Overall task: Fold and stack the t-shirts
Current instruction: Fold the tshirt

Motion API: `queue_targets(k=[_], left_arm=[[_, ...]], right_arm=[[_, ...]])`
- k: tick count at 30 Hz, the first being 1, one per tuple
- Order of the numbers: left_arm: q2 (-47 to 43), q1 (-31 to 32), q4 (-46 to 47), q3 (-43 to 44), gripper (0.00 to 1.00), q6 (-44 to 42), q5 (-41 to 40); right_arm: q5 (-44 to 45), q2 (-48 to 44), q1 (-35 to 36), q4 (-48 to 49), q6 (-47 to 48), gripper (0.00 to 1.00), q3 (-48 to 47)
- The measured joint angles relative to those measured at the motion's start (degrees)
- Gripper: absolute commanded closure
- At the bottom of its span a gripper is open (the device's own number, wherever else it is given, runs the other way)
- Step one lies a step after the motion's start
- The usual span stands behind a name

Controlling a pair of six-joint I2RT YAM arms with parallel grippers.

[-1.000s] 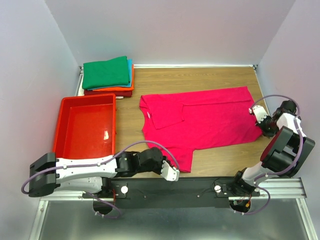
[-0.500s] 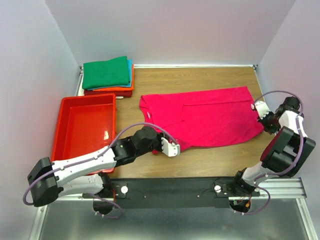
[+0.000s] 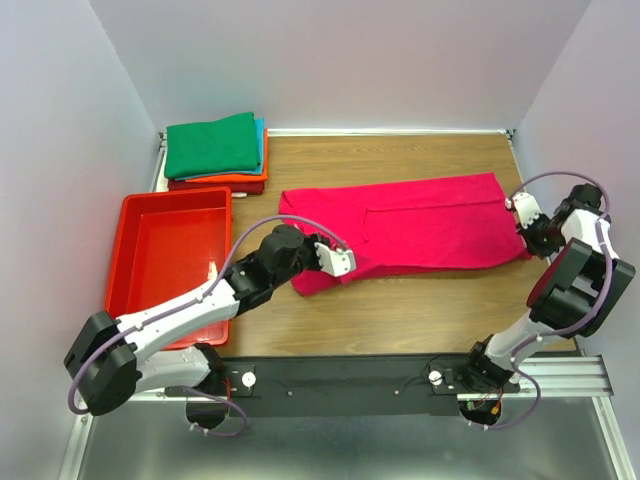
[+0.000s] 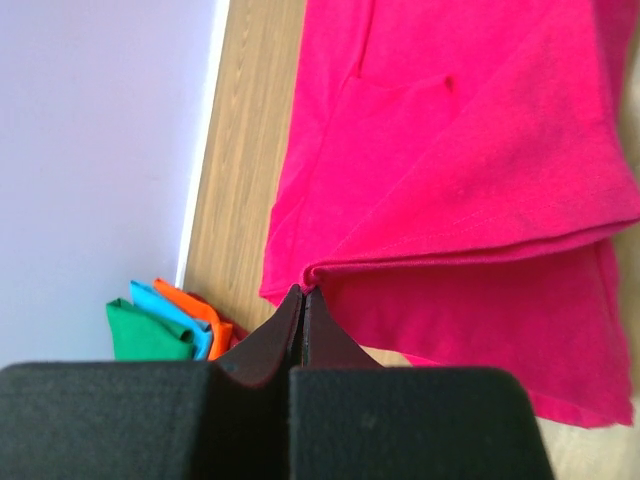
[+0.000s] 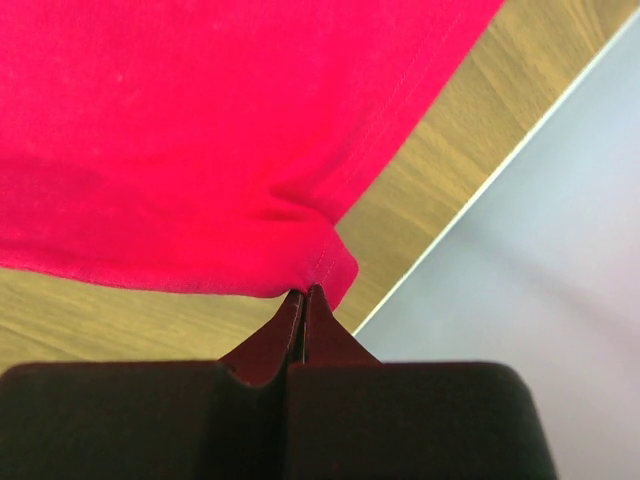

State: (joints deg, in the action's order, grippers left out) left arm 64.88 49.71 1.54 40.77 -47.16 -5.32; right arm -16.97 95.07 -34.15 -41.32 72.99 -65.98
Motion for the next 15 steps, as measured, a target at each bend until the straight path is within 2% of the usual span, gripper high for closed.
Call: queue_targets(k=[15], left_arm=[[6.9,-7.3,4.2,3.6,1.00,0.1,1.8]], right_arm=[[-2.0,8.6,4.3,-0.3,-5.6,1.00,-8.8]])
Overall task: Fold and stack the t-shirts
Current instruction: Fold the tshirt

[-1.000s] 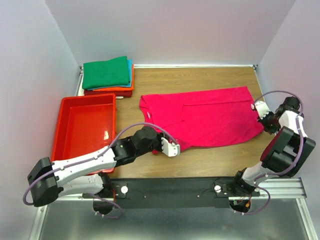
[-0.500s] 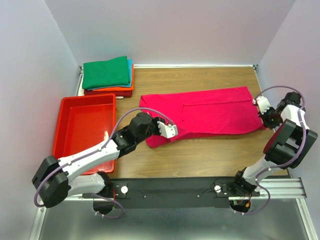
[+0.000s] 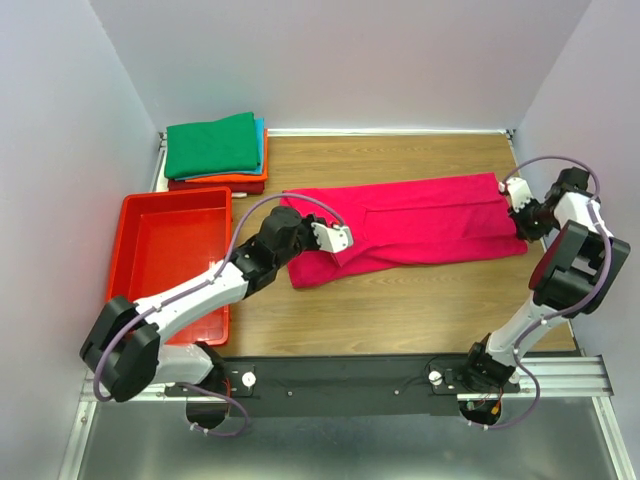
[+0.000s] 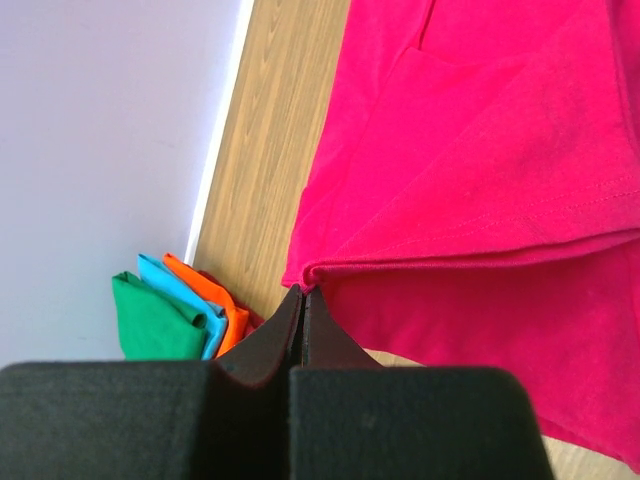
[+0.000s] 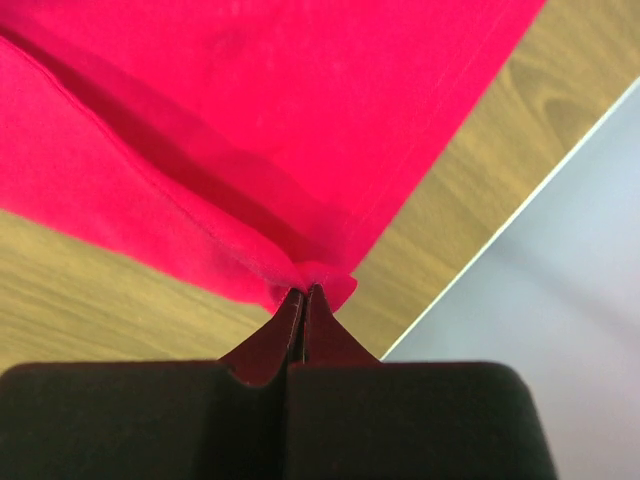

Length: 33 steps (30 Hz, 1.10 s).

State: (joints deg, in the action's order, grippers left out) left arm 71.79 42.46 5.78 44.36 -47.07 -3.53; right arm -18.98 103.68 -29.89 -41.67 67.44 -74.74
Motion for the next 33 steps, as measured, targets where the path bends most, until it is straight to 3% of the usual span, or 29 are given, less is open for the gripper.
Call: queue_targets(k=[20,33], left_arm=[[9.7,-4.9,4.6,5.7,1.00,0.7,0.1],[16.2,-5.7,5.5,11.0,1.00,-2.1,-1.9]], right_arm=[[0.2,6.4,4.0,3.4,-9.2,0.99,-6.4],[5.2,7.6,4.0,7.1,-13.5,0.99,-7.3]])
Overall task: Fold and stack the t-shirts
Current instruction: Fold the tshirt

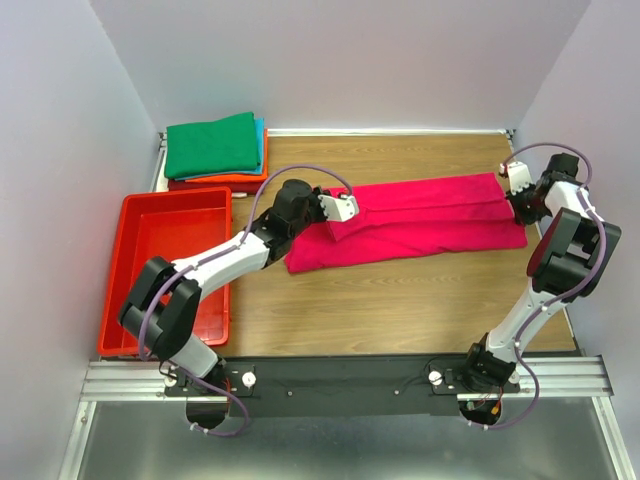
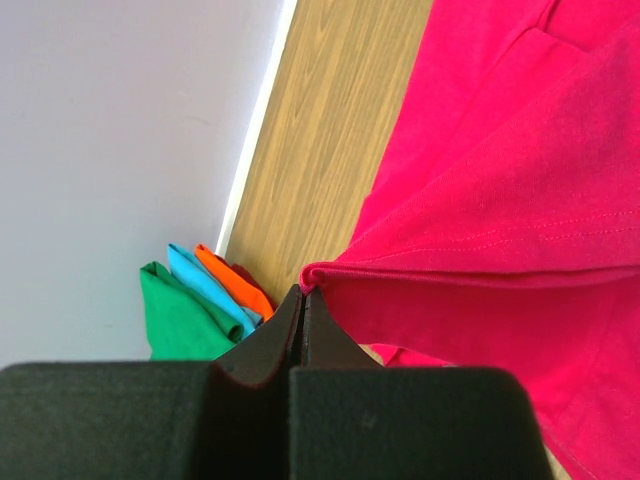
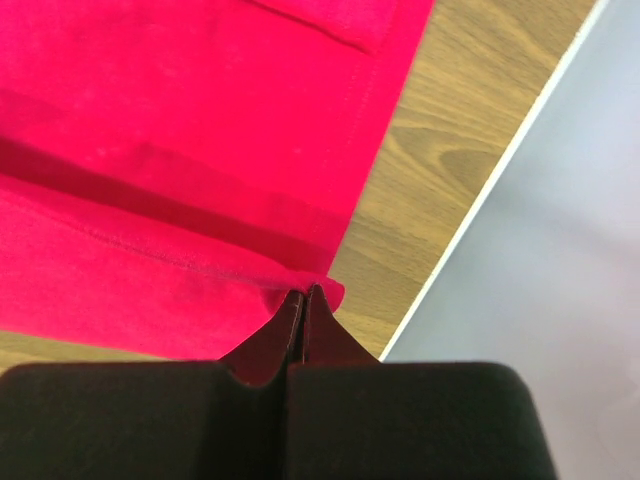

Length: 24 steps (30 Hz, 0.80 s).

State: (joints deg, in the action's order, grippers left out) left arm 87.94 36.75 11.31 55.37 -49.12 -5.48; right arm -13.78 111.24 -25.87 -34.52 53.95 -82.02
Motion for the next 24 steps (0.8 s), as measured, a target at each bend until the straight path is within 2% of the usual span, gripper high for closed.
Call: queue_targets(k=[11,24], left_arm=[[2.4,-0.4,0.2,2.0,1.00,-1.6,-0.1],[10.5,-0.9,-0.3,10.9,1.00,-3.2,-0.2]], right_arm=[[1.2,0.8,0.0,0.8,-0.6,0.99,0.0],[2.5,2.5,0.0,1.7,-1.7,0.99,0.0]])
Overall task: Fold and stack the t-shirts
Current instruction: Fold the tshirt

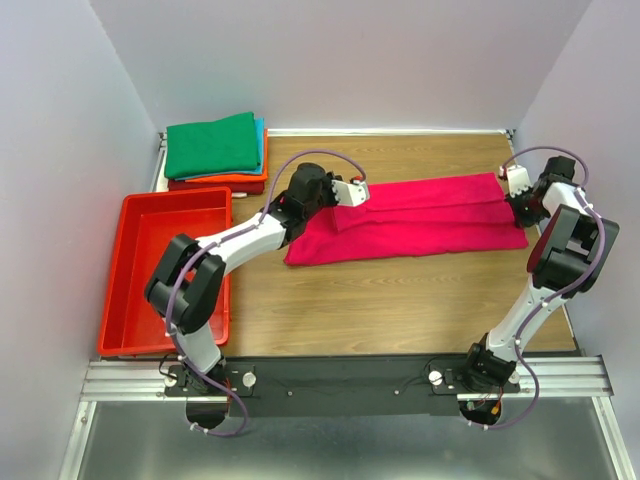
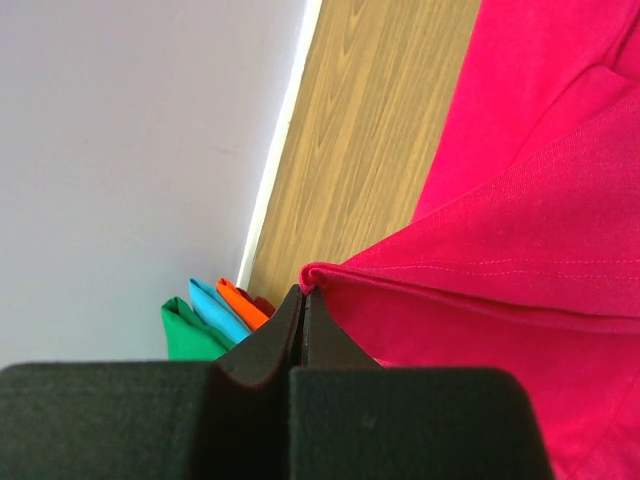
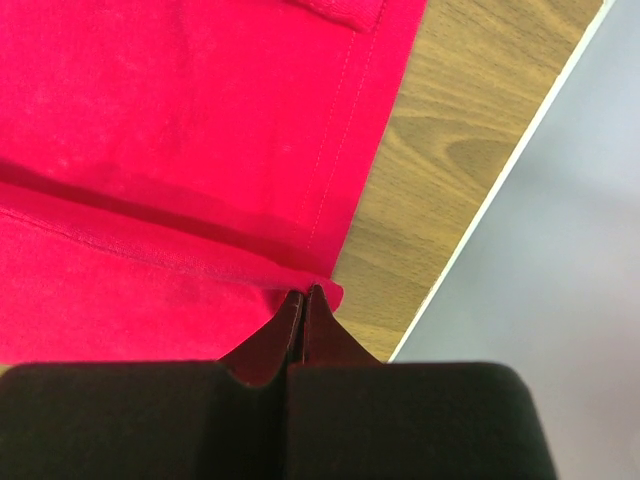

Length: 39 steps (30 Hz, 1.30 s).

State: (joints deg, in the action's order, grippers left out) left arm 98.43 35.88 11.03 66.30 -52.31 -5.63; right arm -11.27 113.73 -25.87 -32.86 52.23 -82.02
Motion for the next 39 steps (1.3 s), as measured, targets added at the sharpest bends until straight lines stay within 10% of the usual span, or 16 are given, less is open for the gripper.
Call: queue_targets(k=[9,12,18,24,31,39], left_arm=[[5.4,-1.1,-0.8,4.1,1.00,0.1,-0.3],[8.0,-1.4,-1.7,6.9,0.61,1.6,-0.9],[17.4,-2.1,-8.1,22.9,0.28,14.3,-9.0],[15.6,-4.2,-14.2,30.0,0.25,28.5,-17.8],[-6.3,-8.8,-16.4,12.3,0.15,39.3,-11.2],[-28.5,-9.5,-13.7,-14.3,0.15,48.0,4.1]], right_arm=[[0.2,0.3,0.0,0.9,-1.7,0.89,-0.4],[0.4,0.4,0.0,2.4,-3.9,0.54,-0.4],[1.7,-1.2,0.0,9.7,-10.3,0.43,2.5],[0.3,-6.7,0.0,12.9,-14.7,0.40,6.4],[-14.9,-14.5,5.3,6.4,-7.2,0.40,10.9],[-18.4,-16.2,36.2,1.7,-7.8,0.40,14.1]])
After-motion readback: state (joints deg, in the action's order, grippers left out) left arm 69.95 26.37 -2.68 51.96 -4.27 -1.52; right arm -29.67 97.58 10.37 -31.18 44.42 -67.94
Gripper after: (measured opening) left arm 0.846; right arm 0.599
